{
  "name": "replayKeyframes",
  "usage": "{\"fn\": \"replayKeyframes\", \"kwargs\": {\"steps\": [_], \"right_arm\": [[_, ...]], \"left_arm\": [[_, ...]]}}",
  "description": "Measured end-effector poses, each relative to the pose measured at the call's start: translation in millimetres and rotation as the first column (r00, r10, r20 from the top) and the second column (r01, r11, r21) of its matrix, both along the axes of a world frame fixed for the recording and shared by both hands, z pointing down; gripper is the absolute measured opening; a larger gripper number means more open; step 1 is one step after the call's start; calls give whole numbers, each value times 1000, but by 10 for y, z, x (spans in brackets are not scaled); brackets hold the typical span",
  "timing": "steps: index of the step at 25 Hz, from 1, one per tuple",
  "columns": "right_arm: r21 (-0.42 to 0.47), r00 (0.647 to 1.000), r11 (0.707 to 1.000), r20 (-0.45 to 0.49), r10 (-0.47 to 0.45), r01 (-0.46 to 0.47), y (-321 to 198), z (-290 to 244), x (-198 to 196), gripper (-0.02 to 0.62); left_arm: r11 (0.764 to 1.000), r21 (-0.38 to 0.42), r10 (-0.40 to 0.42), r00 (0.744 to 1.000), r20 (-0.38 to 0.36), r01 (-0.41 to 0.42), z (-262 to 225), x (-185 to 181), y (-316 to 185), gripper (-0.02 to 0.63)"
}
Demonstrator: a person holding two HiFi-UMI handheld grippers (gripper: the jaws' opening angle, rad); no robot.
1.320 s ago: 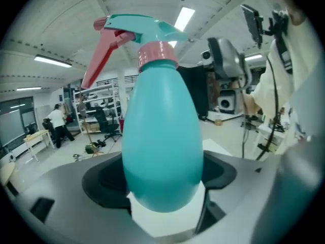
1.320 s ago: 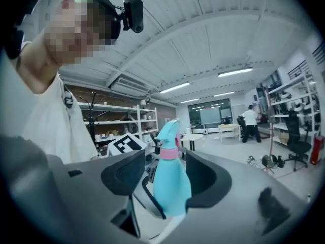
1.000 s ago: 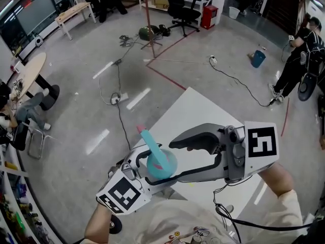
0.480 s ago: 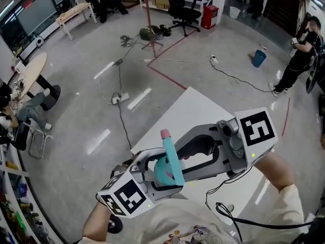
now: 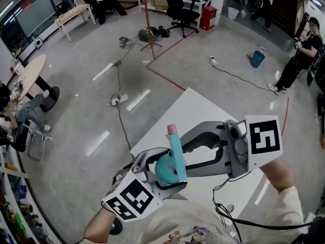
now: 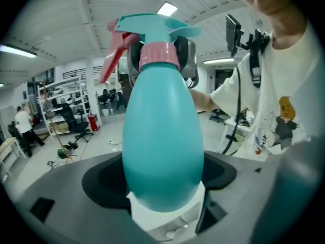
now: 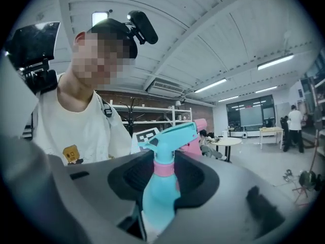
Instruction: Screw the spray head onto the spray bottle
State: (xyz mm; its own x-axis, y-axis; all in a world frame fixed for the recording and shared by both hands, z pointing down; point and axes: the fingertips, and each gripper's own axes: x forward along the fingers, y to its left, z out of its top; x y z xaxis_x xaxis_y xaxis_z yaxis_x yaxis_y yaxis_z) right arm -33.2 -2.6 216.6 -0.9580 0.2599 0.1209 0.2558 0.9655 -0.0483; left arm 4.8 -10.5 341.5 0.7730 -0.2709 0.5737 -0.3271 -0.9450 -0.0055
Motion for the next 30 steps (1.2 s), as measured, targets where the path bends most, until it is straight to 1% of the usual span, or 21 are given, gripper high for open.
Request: {"fn": "replayKeyframes", "kwargs": {"steps": [2,4,5,8,10,13,16,19,20,21,22,23,24,25,26,27,28,30], "right_arm": [[20,998,998,-9,66,-66,-65,19,-13,129],[42,988,987,-8,155,-154,-116,37,-31,129],[50,978,977,3,210,-209,-136,36,-43,129],[59,926,924,36,377,-378,-192,40,-83,129],[59,885,883,46,463,-465,-243,50,-109,129],[83,824,820,83,561,-567,-303,39,-102,129],[97,759,754,123,639,-650,-330,25,-69,129],[90,676,671,149,722,-736,-380,38,-87,129],[85,646,641,149,749,-763,-391,51,-92,129],[80,619,615,145,772,-785,-393,69,-92,129],[74,599,595,138,789,-801,-388,95,-85,129],[65,585,581,130,801,-811,-381,127,-71,129],[51,577,576,122,807,-816,-375,159,-53,129],[34,577,577,118,808,-816,-370,186,-34,130],[15,583,585,115,804,-811,-363,204,-21,130],[-1,596,600,112,795,-800,-352,219,-15,130],[-14,615,619,104,782,-785,-332,233,-13,130],[-29,660,663,80,747,-748,-272,271,4,141]], "left_arm": [[995,48,-91,996,25,90,22,-20,-129,419],[978,104,-187,981,43,181,47,-55,-246,419],[967,125,-227,973,43,220,56,-71,-287,419],[941,135,-311,950,-3,309,66,-96,-346,419],[916,144,-373,927,-34,374,64,-130,-405,419],[861,175,-475,878,-60,478,57,-163,-502,419],[793,204,-567,818,-98,574,20,-177,-573,419],[718,234,-648,752,-118,655,25,-263,-653,419],[699,241,-667,735,-121,673,35,-287,-664,419],[686,244,-679,724,-122,685,47,-301,-665,419],[681,244,-685,718,-122,690,60,-302,-661,419],[683,239,-685,719,-121,691,75,-290,-654,419],[689,230,-680,723,-120,687,91,-268,-646,419],[700,219,-672,730,-121,680,106,-241,-637,419],[712,206,-662,739,-124,672,120,-214,-626,419],[723,193,-651,748,-129,663,131,-192,-614,419],[733,182,-642,755,-135,656,138,-179,-603,419],[744,168,-629,763,-149,646,131,-163,-592,419]]}}
